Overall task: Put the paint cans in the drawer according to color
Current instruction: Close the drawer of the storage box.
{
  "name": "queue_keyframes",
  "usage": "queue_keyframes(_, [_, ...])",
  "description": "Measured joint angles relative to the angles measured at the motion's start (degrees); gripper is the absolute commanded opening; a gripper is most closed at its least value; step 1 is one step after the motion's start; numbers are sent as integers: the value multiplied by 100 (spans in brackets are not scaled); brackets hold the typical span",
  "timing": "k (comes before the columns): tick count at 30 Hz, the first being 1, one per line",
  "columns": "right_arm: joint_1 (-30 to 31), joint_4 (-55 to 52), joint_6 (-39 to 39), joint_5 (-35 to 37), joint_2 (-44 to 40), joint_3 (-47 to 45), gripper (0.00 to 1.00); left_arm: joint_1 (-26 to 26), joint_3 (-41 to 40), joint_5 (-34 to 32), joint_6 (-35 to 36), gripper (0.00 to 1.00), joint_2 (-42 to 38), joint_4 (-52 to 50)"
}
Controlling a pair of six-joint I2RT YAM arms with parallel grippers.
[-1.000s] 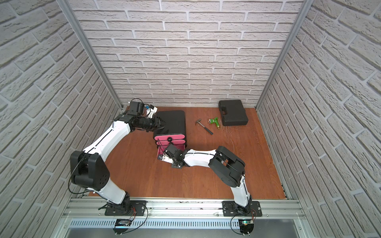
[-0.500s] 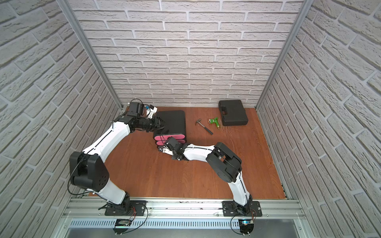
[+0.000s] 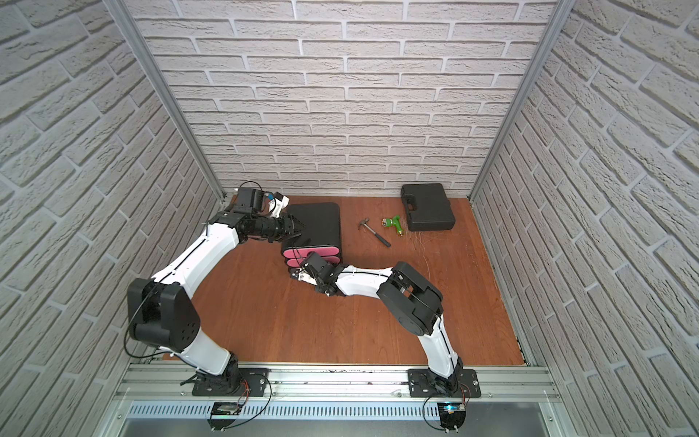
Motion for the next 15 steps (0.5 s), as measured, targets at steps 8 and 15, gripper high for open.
queue_keyframes(8, [127,-181,330,-442,-754,-761,3,0,37,-2,-2,44,2,-26])
queue_keyframes(15, [332,-796,1095,-966,-1884,-1093,7,0,101,-2,-4,45,26,-74])
